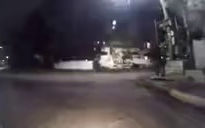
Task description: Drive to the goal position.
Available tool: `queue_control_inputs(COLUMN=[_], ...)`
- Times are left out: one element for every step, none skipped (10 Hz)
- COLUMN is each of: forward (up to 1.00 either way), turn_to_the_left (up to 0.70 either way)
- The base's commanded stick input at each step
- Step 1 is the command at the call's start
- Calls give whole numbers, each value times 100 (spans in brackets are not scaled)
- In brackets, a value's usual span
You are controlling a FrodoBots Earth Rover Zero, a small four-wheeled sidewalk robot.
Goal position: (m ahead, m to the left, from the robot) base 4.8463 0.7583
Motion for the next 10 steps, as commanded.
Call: queue_control_inputs(forward=[70, 70, 70, 70, 70, 70, 70, 70, 70, 70], turn_to_the_left=[0, 0, 0, 0, 0, 0, 0, 0, 0, 0])
